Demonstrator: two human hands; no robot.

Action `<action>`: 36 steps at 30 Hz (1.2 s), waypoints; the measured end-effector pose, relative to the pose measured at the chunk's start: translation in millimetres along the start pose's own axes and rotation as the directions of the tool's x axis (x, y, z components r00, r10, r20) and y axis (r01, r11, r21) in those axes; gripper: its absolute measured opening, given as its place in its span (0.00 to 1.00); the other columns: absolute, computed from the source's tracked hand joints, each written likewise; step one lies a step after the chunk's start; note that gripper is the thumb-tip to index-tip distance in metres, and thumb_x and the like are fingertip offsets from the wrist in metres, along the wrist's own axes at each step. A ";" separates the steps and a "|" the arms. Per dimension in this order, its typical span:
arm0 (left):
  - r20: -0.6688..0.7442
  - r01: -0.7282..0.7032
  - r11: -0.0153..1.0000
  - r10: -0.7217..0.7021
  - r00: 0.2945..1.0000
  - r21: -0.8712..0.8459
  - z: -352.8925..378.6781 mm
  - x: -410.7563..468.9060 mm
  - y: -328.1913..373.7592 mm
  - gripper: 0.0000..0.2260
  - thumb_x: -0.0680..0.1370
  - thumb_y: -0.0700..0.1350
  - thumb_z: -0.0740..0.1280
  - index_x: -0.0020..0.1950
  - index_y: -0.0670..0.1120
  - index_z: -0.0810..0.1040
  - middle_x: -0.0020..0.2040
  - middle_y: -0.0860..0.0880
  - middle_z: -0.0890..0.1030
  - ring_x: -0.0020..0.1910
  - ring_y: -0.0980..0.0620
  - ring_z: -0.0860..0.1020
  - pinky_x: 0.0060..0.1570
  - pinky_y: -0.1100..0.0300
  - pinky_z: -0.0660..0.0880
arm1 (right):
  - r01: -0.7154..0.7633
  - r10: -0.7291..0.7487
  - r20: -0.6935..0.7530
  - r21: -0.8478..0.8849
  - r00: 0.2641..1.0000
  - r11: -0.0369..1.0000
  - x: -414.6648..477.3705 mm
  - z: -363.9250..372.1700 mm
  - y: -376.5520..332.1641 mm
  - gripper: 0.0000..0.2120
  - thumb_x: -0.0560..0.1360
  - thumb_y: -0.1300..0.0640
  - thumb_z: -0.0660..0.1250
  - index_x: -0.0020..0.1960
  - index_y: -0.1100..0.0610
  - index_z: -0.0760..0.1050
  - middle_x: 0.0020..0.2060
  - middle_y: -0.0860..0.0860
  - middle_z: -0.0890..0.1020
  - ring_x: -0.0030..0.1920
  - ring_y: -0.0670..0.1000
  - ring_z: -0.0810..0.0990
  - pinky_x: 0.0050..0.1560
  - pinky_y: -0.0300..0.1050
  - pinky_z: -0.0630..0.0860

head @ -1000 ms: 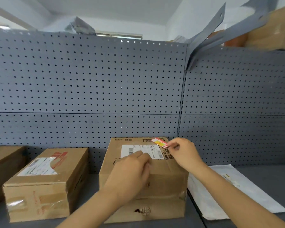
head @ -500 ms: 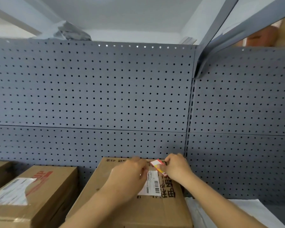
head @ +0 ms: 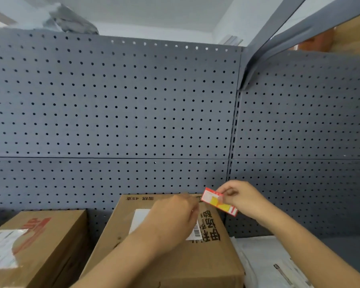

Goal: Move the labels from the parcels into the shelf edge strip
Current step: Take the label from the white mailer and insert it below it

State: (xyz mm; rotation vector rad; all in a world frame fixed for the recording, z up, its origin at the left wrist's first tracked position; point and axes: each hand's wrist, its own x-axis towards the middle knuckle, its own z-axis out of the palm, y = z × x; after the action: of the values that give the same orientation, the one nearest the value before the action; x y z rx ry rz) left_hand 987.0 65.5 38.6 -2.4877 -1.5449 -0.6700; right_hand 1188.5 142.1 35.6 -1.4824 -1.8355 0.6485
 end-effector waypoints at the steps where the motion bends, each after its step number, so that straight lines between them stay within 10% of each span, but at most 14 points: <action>1: 0.005 -0.028 0.999 0.029 1.000 -0.017 0.5 -0.6 5.6 0.10 0.81 0.48 0.55 0.52 0.49 0.75 0.50 0.52 0.79 0.46 0.51 0.78 0.47 0.53 0.77 | 0.020 -0.020 -0.016 -0.008 1.000 1.000 -7.1 -5.1 1.9 0.06 0.72 0.59 0.71 0.44 0.49 0.79 0.43 0.47 0.82 0.45 0.45 0.80 0.40 0.40 0.76; 18: -0.032 -0.311 0.922 0.313 0.949 -0.231 67.2 -13.1 134.7 0.10 0.81 0.49 0.56 0.56 0.52 0.75 0.53 0.54 0.78 0.52 0.53 0.76 0.54 0.56 0.73 | -0.014 0.014 -0.289 0.001 0.957 1.000 -158.0 -92.3 94.0 0.09 0.71 0.63 0.73 0.40 0.48 0.79 0.37 0.48 0.85 0.41 0.46 0.83 0.46 0.41 0.79; 28: 0.204 -0.193 0.962 0.232 0.951 -0.194 149.0 -61.7 216.8 0.09 0.78 0.45 0.58 0.53 0.51 0.76 0.52 0.52 0.79 0.51 0.50 0.76 0.50 0.56 0.71 | -0.075 0.071 -0.134 -0.027 0.988 0.997 -225.1 -83.1 175.1 0.16 0.71 0.68 0.69 0.39 0.46 0.76 0.39 0.46 0.83 0.40 0.41 0.80 0.39 0.28 0.75; 36: 0.246 -0.147 0.975 0.186 0.951 -0.166 181.9 -91.6 231.9 0.16 0.78 0.41 0.58 0.63 0.53 0.73 0.59 0.50 0.78 0.54 0.45 0.76 0.50 0.53 0.72 | -0.097 0.098 -0.106 0.017 0.990 0.995 -247.0 -58.1 200.8 0.12 0.74 0.67 0.66 0.42 0.49 0.76 0.41 0.46 0.82 0.42 0.43 0.81 0.44 0.35 0.79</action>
State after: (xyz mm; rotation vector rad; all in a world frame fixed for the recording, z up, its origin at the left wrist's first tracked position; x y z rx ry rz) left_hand 1210.4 -54.8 -137.0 -2.8759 -1.3821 -0.4607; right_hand 1389.6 -54.8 -123.9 -1.5762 -1.6843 0.6136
